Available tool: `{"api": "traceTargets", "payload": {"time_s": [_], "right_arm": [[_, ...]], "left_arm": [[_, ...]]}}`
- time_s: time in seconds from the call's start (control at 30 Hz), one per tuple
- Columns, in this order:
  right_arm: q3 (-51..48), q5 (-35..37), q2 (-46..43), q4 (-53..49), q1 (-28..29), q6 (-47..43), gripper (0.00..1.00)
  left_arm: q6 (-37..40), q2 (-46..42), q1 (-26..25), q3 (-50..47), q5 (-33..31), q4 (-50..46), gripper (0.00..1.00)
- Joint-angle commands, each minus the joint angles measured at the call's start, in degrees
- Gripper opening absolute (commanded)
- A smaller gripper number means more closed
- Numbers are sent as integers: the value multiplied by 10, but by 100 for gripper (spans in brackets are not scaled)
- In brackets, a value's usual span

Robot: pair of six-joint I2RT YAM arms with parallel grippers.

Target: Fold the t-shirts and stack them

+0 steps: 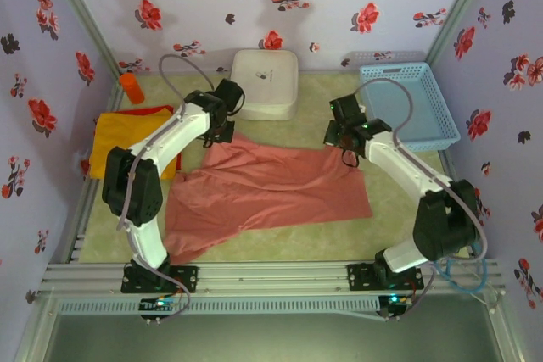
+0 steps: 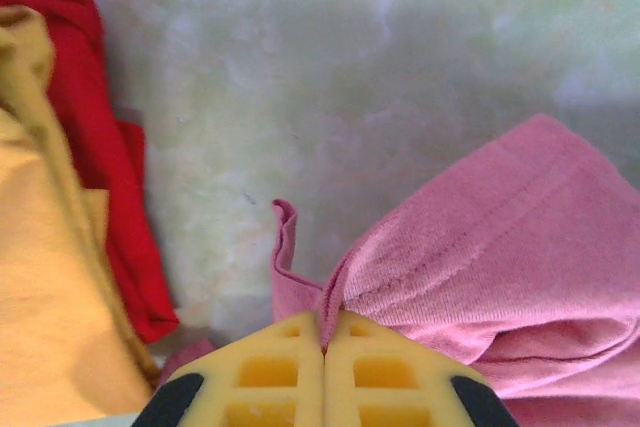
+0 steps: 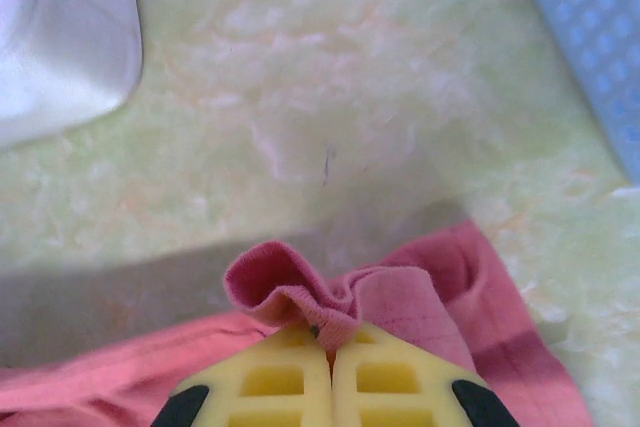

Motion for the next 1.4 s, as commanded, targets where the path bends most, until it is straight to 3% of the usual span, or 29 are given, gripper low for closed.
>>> {"api": "traceTargets", "payload": {"time_s": [0.0, 0.23, 0.33, 0.73, 1.0, 1.27, 1.33, 1.37], "right_arm": [[-9, 34, -33, 2, -19, 19, 0], [-39, 31, -109, 30, -89, 40, 0], [-32, 13, -102, 46, -106, 26, 0], [91, -24, 56, 87, -117, -46, 0], [160, -7, 145, 104, -124, -44, 0], [247, 24, 211, 76, -130, -55, 0], [257, 23, 221, 74, -133, -55, 6], [267, 11, 230, 66, -137, -57, 14]], "left_arm": [[28, -29, 10, 43, -50, -38, 0], [58, -44, 33, 96, -68, -52, 0], [74, -40, 42, 120, -80, -52, 0], [148, 66, 78, 301, -157, -52, 0], [228, 183, 81, 441, -216, -41, 0], [296, 249, 85, 499, -253, 22, 0], [302, 261, 89, 502, -263, 26, 0], [298, 268, 93, 504, -264, 27, 3]]}}
